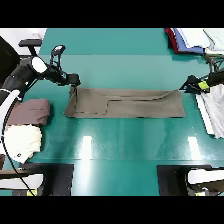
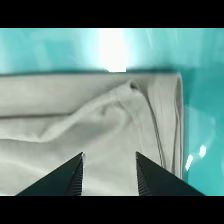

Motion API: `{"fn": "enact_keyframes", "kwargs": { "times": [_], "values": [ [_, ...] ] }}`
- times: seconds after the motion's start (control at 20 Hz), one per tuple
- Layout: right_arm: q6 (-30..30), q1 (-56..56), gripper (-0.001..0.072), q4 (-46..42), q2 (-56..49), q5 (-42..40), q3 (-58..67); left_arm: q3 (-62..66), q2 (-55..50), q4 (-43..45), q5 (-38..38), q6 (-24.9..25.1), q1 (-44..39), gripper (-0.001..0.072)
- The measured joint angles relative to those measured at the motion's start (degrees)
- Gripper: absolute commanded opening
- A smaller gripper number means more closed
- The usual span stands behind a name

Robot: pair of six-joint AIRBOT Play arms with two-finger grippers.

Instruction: Fold the shirts.

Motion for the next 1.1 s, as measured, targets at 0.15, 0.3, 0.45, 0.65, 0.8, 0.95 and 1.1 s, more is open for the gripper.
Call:
{"fn": "enact_keyframes", "kwargs": {
  "times": [0.15, 0.3, 0.45, 0.65, 0.8, 0.95, 1.1],
  "values": [
    [-3.58, -4.59, 0.0538, 2.45, -0.17, 1.09, -2.19, 0.52, -0.46, -0.52, -2.47, 0.07, -0.2, 0.0025],
    [-5.92, -9.62, 0.0534, 4.76, -1.31, 2.36, -6.47, 0.66, -0.68, -2.69, -3.82, 0.24, -0.74, 0.0024],
    [-8.96, -11.8, 0.053, 8.76, -3.37, 2.89, -10.49, 0.66, -1.2, -6.12, -3.28, 0.28, -2.14, 0.0024],
    [-11.21, -9.64, 0.0135, 12.35, -6.58, 2.86, -11.89, 0.7, -2.95, -9.27, -0.66, 0.22, -6.56, 0.0023],
    [-12.28, -6.45, 0.0015, 12.37, -7.56, 2.34, -9.6, 0.9, -5.01, -12.04, 2.43, 0.04, -10.49, 0.0023],
    [-12.61, -4.2, 0.0015, 13.14, -5.4, 3.82, -5.22, 3.19, -8.68, -16.02, 4.63, 0.02, -13.88, 0.0023],
    [-11.23, -1.38, 0.0015, 13.66, -0.74, 5.62, 0.28, 8.5, -13.86, -18.14, 4.92, -0.02, -16.96, 0.0023]
  ]
}}
